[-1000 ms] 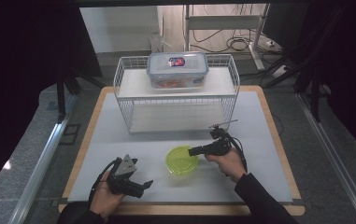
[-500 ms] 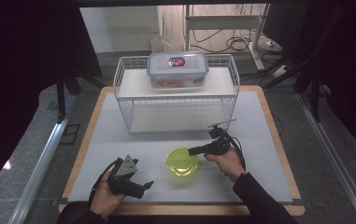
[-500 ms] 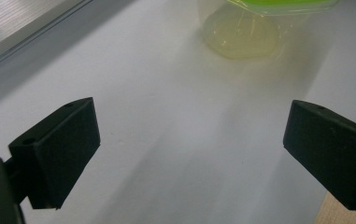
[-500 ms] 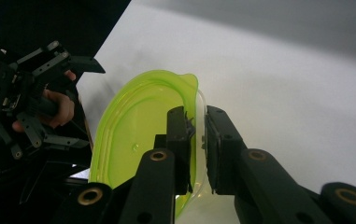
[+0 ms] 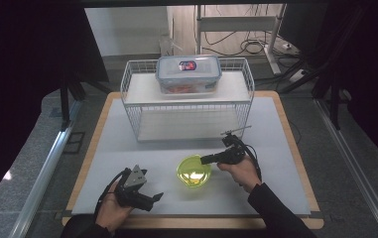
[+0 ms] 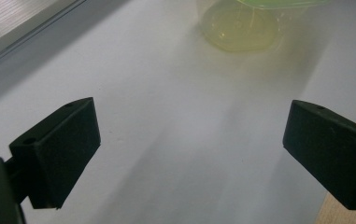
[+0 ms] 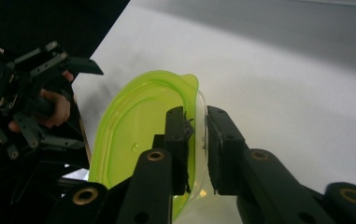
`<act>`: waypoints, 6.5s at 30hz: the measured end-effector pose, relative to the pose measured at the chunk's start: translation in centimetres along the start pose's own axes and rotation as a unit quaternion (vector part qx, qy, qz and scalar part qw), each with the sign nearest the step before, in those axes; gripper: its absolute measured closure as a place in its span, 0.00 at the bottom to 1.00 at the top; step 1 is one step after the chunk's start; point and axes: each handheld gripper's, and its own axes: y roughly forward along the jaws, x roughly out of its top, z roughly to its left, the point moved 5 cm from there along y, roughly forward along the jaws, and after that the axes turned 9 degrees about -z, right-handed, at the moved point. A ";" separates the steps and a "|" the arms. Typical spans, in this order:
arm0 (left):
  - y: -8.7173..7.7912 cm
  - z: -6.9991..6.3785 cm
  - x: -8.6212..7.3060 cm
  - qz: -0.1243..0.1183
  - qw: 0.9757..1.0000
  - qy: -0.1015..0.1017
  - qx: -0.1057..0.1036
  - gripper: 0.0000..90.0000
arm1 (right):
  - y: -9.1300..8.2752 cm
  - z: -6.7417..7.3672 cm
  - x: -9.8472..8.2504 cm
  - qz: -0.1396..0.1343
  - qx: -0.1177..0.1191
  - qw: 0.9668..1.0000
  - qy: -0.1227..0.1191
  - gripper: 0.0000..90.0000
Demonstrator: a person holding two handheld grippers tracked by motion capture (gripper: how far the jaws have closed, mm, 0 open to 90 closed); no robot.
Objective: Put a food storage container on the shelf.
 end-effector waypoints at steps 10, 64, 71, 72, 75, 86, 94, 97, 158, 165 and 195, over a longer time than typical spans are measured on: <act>0.0 0.0 0.0 0.001 1.000 0.000 -0.001 0.04 | 0.6 -0.6 0.2 -0.004 0.014 1.000 0.027 0.88; -0.4 0.7 0.4 -0.027 0.999 -0.021 0.003 0.01 | -9.7 7.1 12.6 -0.157 0.051 0.986 0.028 0.92; -0.4 0.7 0.4 -0.026 0.999 -0.021 0.001 0.01 | -10.9 8.1 14.9 -0.173 0.052 0.983 0.021 0.92; -0.4 0.6 0.4 -0.026 0.999 -0.021 0.001 0.01 | -11.0 8.2 15.2 -0.175 0.054 0.983 0.022 0.92; -0.3 0.6 0.4 -0.027 0.999 -0.023 0.000 0.01 | -11.2 8.5 16.0 -0.179 0.053 0.982 0.022 0.92; -0.3 0.6 0.3 -0.025 0.999 -0.026 -0.003 0.01 | -11.4 9.9 19.2 -0.198 0.058 0.978 0.024 0.92; -0.4 0.6 0.4 -0.029 0.999 -0.027 -0.003 0.01 | -11.5 10.7 22.4 -0.213 0.048 0.976 0.022 0.92; -0.5 0.6 0.4 -0.030 0.999 -0.027 -0.004 0.01 | -11.3 10.7 23.6 -0.220 0.043 0.974 0.019 0.92; -0.4 0.3 0.4 -0.033 0.998 -0.037 -0.027 0.02 | -6.5 5.2 30.8 -0.264 -0.088 0.959 0.057 0.74; -0.4 0.3 0.3 -0.032 0.999 -0.035 -0.027 0.02 | -7.5 5.3 30.5 -0.264 -0.088 0.960 0.022 0.53; -0.2 0.3 0.3 -0.028 0.998 -0.043 -0.025 0.02 | -9.5 5.7 23.7 -0.224 -0.103 0.958 -0.144 0.15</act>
